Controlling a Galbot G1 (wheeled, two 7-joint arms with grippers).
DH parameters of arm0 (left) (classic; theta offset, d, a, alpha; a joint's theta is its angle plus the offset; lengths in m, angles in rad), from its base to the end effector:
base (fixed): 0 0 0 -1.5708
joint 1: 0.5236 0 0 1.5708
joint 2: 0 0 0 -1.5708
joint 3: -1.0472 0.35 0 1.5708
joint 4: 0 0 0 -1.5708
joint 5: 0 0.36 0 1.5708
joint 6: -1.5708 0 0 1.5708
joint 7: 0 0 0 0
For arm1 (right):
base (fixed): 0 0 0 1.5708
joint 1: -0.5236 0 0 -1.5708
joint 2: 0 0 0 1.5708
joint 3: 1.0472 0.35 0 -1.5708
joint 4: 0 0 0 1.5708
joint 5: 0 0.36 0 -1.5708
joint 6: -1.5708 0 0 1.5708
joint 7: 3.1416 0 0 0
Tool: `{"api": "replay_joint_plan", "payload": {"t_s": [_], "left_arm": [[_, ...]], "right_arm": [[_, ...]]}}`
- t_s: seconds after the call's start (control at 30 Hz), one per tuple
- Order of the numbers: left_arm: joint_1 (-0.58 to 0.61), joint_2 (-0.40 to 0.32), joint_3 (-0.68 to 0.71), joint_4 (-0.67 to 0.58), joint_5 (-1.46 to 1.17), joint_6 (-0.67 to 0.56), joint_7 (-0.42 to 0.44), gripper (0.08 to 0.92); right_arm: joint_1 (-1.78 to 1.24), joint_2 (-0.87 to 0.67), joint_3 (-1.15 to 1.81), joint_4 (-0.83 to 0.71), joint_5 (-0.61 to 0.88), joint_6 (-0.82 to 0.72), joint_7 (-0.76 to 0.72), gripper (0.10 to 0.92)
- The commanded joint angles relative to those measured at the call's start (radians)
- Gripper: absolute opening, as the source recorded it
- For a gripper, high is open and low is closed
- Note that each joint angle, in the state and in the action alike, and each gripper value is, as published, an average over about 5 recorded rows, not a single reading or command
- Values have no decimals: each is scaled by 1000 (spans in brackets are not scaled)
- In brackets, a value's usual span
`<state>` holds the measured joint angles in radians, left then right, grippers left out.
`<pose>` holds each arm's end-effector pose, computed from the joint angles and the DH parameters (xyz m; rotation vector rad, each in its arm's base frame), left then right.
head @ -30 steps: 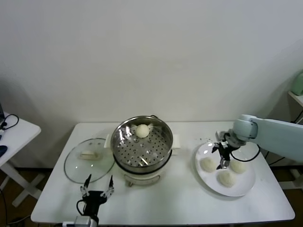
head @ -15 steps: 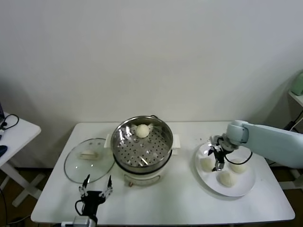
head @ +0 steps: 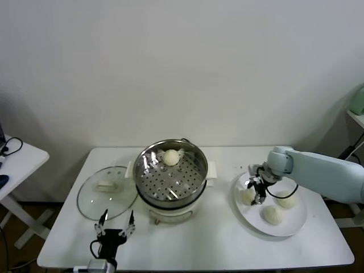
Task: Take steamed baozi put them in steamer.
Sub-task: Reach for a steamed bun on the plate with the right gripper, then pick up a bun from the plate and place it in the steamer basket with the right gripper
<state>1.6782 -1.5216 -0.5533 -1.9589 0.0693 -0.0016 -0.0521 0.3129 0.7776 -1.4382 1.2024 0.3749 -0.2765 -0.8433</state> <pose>0.1433 0.0204 -0.3685 0.0659 -2.8974 -0.1935 0.5187 -0.1240 -0.2418 1.2524 -1.3621 1.2374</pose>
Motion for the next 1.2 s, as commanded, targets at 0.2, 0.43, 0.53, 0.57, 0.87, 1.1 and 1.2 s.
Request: {"api": "replay_joint_plan", "payload": {"t_s": [0.2, 0.43, 0.53, 0.57, 0.87, 1.1, 1.2], "left_arm": [[0, 1, 2, -2, 0, 0, 0, 823], [-3, 8, 9, -6, 0, 2, 0, 823], [-2, 13, 13, -9, 1, 4, 0, 823], [-1, 14, 14, -9, 1, 4, 0, 823], [0, 15, 30, -17, 2, 4, 0, 823], [0, 15, 30, -35, -2, 9, 2, 823], [1, 14, 24, -40, -5, 10, 2, 823]], "right_arm": [[218, -27, -131, 101, 93, 0, -19, 653], [609, -23, -364, 254, 264, 8, -79, 653], [727, -10, -391, 320, 340, 4, -96, 653], [757, -5, -390, 338, 367, 2, -98, 653], [813, 121, -200, 403, 544, -64, -60, 653], [689, 282, -85, 375, 591, -140, 18, 653], [624, 360, -65, 323, 583, -157, 39, 653]]}}
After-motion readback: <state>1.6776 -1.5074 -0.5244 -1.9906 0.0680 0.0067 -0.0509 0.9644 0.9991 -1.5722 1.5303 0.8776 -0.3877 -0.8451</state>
